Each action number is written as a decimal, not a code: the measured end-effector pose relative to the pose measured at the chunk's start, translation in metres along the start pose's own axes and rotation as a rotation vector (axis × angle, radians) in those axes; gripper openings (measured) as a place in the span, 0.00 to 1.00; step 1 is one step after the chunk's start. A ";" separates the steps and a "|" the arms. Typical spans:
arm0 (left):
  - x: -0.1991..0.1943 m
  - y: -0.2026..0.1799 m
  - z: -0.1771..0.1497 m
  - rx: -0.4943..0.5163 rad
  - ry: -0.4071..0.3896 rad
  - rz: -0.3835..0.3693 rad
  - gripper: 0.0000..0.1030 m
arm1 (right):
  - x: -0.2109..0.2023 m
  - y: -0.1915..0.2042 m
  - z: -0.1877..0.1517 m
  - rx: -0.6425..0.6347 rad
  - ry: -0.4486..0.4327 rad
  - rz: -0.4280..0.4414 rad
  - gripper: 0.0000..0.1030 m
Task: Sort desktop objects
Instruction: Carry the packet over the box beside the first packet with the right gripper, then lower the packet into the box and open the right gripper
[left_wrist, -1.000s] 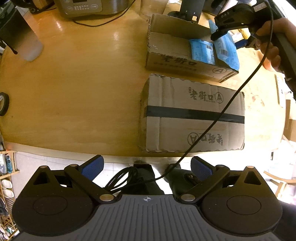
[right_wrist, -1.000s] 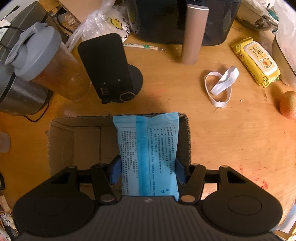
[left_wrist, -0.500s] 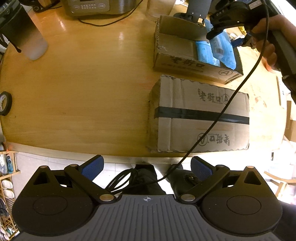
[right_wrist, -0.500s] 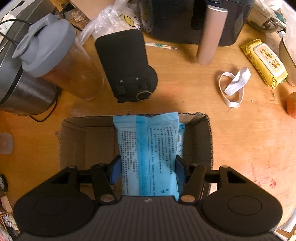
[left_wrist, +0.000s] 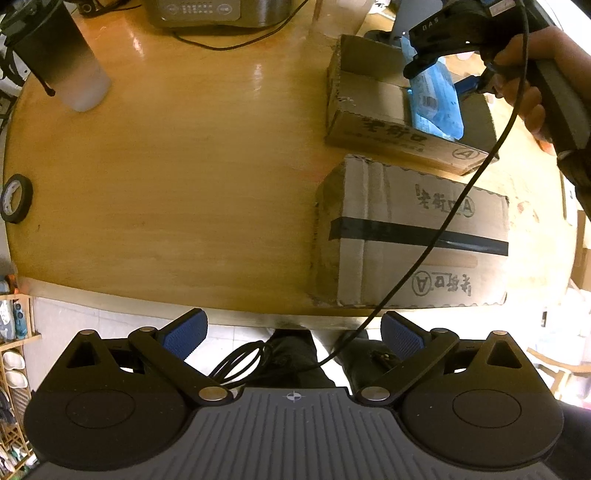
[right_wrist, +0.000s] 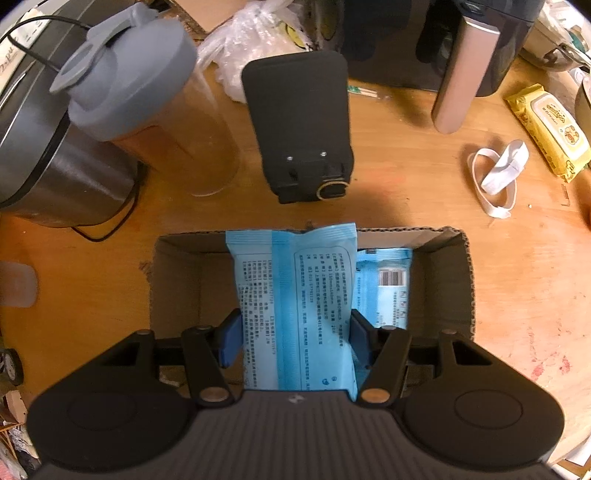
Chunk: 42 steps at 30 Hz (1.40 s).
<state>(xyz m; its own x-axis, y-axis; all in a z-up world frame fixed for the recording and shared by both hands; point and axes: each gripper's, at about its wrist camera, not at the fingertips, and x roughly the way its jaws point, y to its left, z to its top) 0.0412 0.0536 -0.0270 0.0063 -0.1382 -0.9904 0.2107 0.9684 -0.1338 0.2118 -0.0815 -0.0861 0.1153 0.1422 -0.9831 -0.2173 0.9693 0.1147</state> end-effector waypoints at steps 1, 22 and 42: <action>0.000 0.001 0.000 -0.001 0.000 0.001 1.00 | 0.000 0.002 0.000 0.000 0.000 0.001 0.55; 0.001 0.017 0.002 -0.029 0.013 0.004 1.00 | 0.019 0.033 0.003 0.009 0.019 0.014 0.56; 0.003 0.025 0.008 -0.045 0.027 0.002 1.00 | 0.048 0.052 -0.001 0.002 0.044 0.000 0.55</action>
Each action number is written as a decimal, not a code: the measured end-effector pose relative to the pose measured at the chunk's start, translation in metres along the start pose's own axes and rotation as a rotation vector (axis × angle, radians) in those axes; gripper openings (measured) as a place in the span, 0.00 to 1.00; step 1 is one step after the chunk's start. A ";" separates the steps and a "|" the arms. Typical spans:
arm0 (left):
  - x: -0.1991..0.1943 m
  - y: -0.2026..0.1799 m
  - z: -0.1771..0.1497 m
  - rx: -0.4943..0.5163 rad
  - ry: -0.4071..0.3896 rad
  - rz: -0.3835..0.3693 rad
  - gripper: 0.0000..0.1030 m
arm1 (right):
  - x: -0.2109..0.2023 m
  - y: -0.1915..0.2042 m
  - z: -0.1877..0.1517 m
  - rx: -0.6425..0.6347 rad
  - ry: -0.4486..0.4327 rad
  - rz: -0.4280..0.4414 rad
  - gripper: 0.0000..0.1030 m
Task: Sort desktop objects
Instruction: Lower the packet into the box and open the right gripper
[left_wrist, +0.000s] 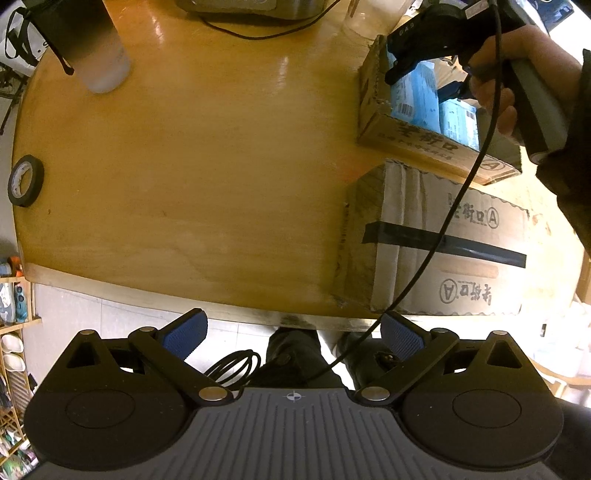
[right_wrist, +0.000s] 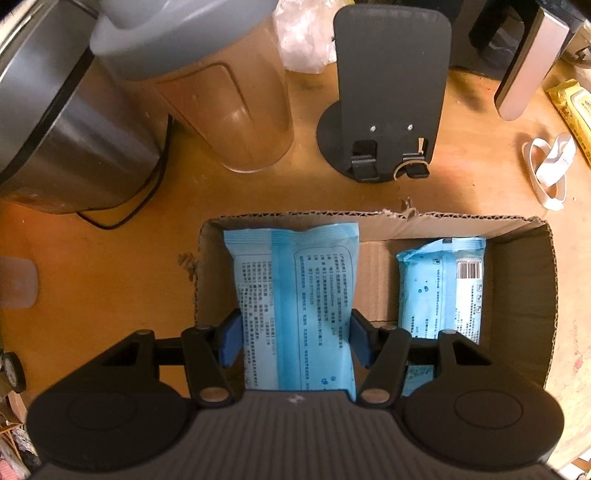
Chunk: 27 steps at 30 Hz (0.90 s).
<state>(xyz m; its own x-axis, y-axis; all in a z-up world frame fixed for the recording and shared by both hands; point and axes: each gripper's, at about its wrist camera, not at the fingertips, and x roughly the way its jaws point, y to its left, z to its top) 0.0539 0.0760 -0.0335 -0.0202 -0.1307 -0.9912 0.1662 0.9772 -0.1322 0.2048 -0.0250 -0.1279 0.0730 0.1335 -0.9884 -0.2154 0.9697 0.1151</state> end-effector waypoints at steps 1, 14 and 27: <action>0.000 0.000 0.000 -0.001 0.001 0.000 1.00 | 0.001 0.000 0.000 0.000 0.001 -0.001 0.55; 0.003 0.003 -0.001 -0.013 0.007 0.001 1.00 | 0.012 0.005 0.003 -0.024 0.014 -0.030 0.94; 0.002 0.000 -0.002 -0.009 0.005 0.004 1.00 | 0.015 0.010 0.002 -0.048 0.026 -0.055 1.00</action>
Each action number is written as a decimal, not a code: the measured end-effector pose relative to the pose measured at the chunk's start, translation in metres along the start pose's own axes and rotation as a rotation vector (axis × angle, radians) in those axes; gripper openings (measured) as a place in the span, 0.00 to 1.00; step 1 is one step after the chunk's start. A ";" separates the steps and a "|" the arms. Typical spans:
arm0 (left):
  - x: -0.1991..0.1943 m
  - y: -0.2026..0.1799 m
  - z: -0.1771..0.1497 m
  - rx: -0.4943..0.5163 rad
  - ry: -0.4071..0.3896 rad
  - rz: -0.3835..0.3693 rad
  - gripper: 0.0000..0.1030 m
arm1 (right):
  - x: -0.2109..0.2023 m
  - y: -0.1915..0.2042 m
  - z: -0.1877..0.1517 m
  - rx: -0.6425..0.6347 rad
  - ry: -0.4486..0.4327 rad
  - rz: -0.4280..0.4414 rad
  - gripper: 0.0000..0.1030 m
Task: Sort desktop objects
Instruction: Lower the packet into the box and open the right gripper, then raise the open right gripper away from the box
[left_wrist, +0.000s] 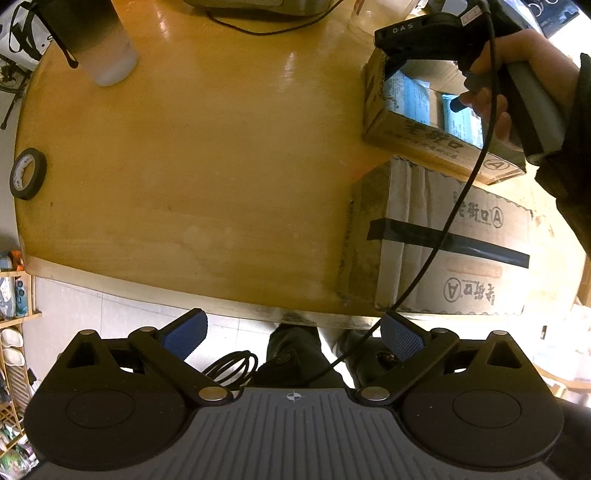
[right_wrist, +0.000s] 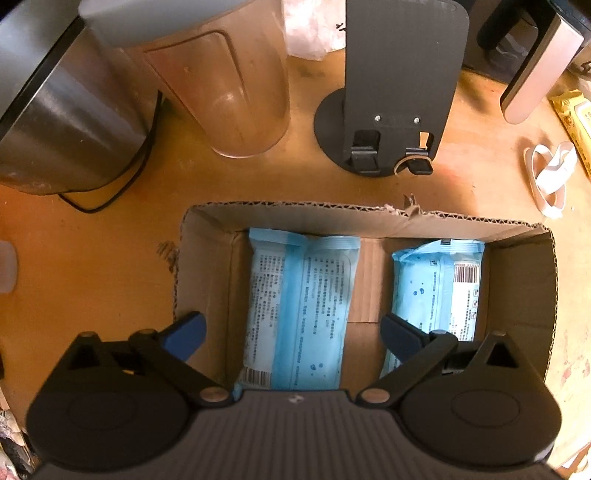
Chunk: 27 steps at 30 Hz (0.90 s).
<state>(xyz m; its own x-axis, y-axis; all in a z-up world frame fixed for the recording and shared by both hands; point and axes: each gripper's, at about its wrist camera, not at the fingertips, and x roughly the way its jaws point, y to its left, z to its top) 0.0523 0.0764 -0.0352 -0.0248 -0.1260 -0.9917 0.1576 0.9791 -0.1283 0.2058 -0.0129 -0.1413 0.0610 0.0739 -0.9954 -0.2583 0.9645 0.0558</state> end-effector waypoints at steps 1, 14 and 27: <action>0.000 0.000 0.000 0.000 -0.001 0.001 1.00 | 0.000 0.000 0.000 -0.001 0.000 -0.001 1.00; -0.002 -0.004 -0.004 0.003 -0.007 0.006 1.00 | -0.013 -0.008 -0.004 -0.001 -0.005 0.009 1.00; -0.005 -0.013 -0.010 0.014 -0.020 0.010 1.00 | -0.041 -0.023 -0.008 0.002 -0.019 0.009 1.00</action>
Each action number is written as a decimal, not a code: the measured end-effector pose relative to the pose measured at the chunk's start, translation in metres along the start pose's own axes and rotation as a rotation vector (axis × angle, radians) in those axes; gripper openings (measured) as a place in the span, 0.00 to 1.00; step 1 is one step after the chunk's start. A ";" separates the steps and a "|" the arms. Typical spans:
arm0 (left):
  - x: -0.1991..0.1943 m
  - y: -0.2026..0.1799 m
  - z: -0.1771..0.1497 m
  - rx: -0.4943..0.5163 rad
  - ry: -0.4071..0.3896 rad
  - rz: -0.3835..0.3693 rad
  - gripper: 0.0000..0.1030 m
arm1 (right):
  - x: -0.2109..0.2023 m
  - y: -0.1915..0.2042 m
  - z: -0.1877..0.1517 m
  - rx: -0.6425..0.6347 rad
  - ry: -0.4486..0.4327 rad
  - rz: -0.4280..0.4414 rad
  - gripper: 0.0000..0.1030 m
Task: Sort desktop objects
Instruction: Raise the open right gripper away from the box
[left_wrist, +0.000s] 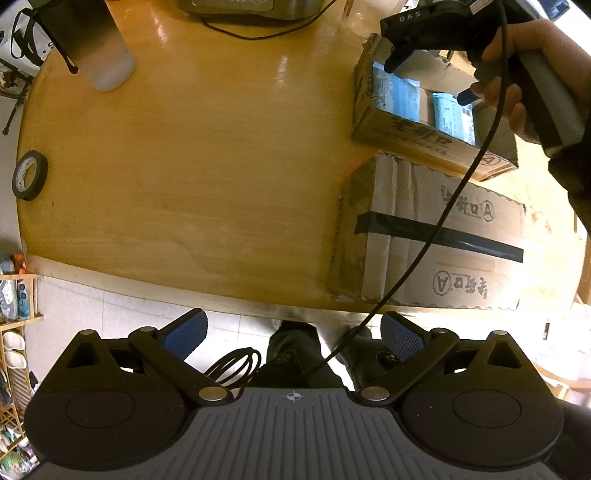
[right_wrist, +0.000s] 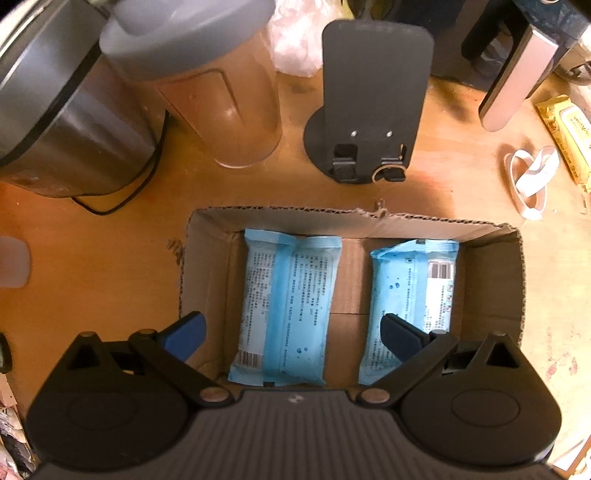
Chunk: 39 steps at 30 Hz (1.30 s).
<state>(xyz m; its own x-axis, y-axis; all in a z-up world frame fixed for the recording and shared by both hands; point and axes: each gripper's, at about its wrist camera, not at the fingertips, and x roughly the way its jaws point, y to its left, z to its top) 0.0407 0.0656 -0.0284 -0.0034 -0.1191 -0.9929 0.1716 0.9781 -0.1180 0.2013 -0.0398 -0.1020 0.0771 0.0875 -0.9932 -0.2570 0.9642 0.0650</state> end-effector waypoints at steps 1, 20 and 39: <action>-0.001 -0.001 0.000 0.002 -0.001 0.001 1.00 | -0.003 -0.002 0.000 0.002 -0.001 -0.001 1.00; -0.004 -0.025 -0.003 0.038 -0.012 0.003 1.00 | -0.040 -0.024 -0.004 -0.011 -0.031 -0.005 1.00; -0.002 -0.052 -0.006 0.051 -0.008 0.003 1.00 | -0.037 -0.098 -0.009 0.035 -0.031 -0.028 1.00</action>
<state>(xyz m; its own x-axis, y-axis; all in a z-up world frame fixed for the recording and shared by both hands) 0.0256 0.0163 -0.0207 0.0051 -0.1182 -0.9930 0.2216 0.9684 -0.1141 0.2146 -0.1400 -0.0724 0.1141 0.0673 -0.9912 -0.2201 0.9746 0.0409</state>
